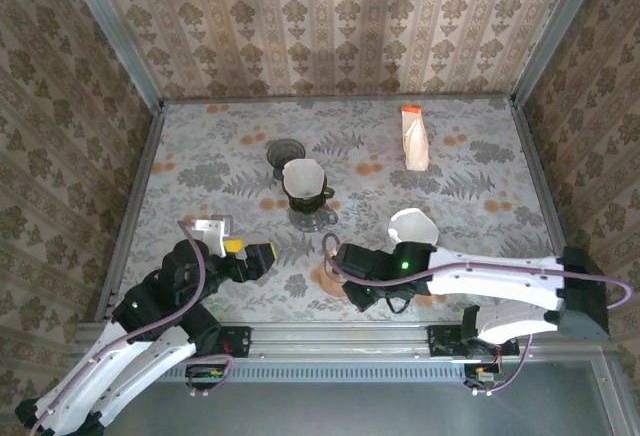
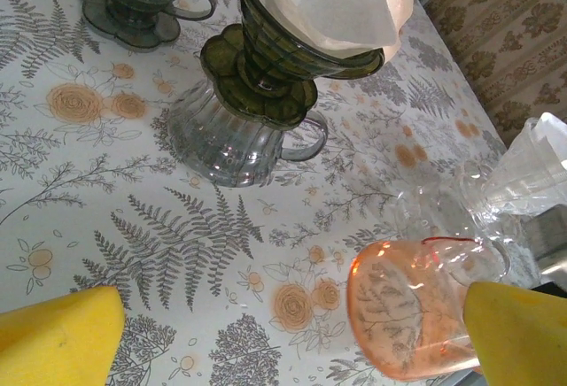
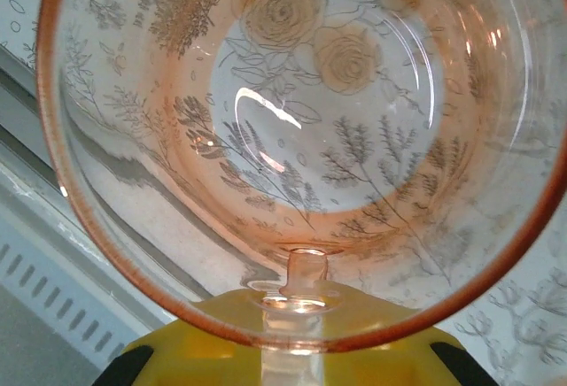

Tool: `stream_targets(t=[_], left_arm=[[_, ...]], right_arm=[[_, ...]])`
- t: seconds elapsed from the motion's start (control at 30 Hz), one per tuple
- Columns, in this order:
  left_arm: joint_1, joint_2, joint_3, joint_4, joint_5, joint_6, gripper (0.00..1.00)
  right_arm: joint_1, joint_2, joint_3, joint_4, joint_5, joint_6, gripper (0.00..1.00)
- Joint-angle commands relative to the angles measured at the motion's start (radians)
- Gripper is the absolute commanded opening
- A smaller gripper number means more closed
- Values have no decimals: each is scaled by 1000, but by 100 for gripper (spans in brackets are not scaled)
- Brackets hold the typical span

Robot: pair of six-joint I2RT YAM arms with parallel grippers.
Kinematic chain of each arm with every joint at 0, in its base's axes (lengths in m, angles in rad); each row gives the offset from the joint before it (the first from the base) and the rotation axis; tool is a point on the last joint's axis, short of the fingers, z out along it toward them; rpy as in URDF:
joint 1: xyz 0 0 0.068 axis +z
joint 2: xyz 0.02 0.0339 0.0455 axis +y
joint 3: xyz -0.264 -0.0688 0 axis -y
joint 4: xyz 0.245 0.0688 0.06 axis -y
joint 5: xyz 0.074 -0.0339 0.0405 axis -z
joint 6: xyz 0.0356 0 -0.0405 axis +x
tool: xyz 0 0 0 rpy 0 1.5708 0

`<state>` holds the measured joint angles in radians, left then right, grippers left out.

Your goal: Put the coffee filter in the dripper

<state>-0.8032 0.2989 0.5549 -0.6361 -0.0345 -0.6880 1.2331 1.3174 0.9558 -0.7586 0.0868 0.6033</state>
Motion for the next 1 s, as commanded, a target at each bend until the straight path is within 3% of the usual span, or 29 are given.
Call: stream_targets(t=[0.0,0.53,0.97], left_arm=[[8,-3,24,-20,-17,-14,100],[11,-3,26,-35,-19,-18,100],[12,-2,28,-34,-28,-30,100]], right_arm=[[-13,40,6,83,-23,0,7],[-61,176,16,100,-7,-17,13],[-63,150,12,107,20,-7,50]])
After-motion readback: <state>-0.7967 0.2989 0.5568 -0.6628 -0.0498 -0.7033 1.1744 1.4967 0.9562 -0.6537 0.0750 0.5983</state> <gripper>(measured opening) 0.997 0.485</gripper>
